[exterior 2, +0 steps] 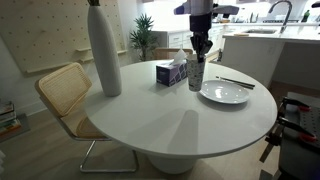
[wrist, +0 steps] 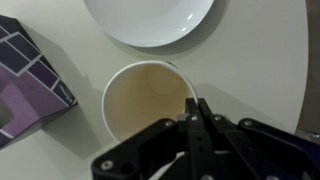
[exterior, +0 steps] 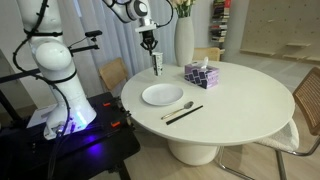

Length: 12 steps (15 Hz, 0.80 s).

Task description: Move the cup to the left

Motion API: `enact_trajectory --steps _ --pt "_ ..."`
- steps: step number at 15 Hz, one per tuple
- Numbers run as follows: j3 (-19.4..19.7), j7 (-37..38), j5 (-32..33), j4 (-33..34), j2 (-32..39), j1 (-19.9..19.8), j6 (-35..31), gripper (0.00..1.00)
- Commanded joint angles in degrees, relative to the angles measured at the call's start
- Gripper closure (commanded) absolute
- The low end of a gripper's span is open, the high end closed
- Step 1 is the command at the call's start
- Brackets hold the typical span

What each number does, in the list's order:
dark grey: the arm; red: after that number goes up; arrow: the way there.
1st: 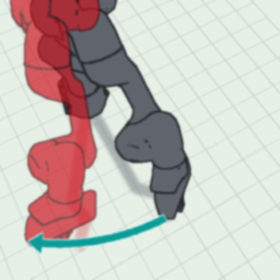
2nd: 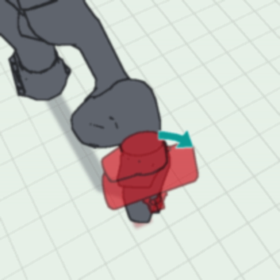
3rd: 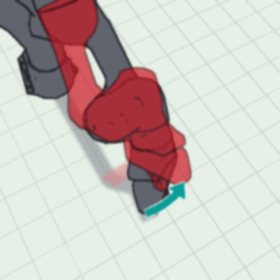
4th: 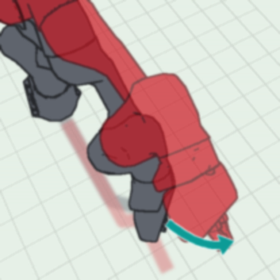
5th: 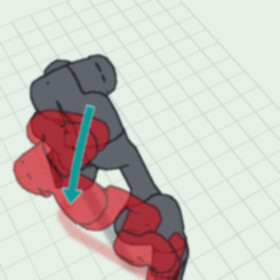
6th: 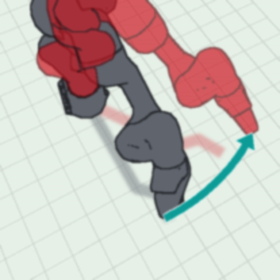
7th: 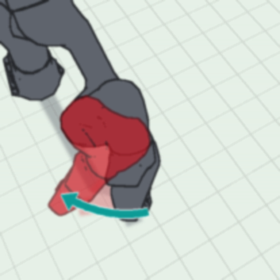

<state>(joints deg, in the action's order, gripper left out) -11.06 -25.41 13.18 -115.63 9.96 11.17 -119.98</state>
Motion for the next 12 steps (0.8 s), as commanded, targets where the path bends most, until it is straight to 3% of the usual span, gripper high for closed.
enact_trajectory --steps 1,12 --pt "0.0 4.3 2.3 -3.8 -0.1 0.2 -2.2 0.99" --pt "-3.1 6.4 2.5 -9.1 0.0 3.2 -3.1 0.99"
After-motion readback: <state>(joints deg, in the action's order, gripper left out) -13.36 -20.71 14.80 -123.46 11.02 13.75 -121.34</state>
